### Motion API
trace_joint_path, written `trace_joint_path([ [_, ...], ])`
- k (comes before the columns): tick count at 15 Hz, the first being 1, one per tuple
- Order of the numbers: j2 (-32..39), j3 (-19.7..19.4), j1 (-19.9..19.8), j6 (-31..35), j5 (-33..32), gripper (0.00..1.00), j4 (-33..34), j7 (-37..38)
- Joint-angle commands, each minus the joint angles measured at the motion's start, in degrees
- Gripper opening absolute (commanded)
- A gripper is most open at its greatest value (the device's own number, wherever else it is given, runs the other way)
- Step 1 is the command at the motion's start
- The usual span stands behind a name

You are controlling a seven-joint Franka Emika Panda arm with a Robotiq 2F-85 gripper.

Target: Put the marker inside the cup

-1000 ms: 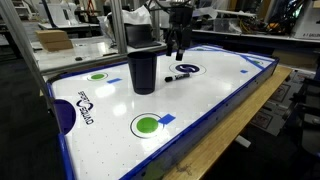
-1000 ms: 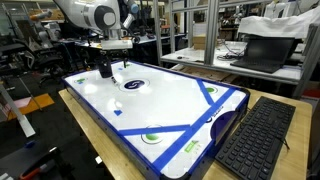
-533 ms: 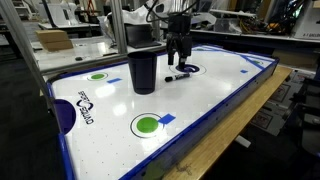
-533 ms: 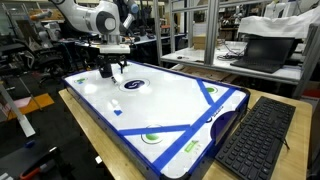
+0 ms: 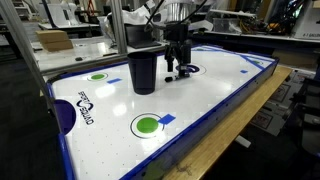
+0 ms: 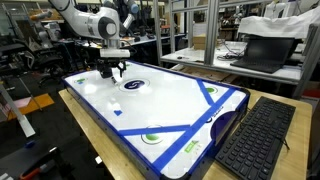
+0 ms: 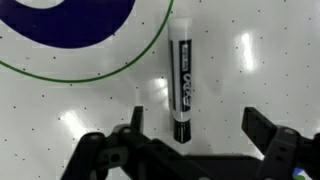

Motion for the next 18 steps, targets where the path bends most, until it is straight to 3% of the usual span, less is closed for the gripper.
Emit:
trace_joint_path([
  [1, 2.5, -0.9, 1.1, -0.1, -3.4, 1.0, 3.4, 1.6],
  [8, 3.1, -2.8, 3.7, 0.9, -9.7, 1.0, 4.5, 8.7],
  [9, 3.0, -3.0, 4.1, 0.9, -10.6, 0.75, 4.5, 10.0],
  [11, 2.9, -3.2, 4.6, 1.0, -12.0, 0.68, 4.3, 11.9],
  [18, 2.9, -3.7, 5.2, 1.4, -14.0, 0.17, 4.0, 15.7],
])
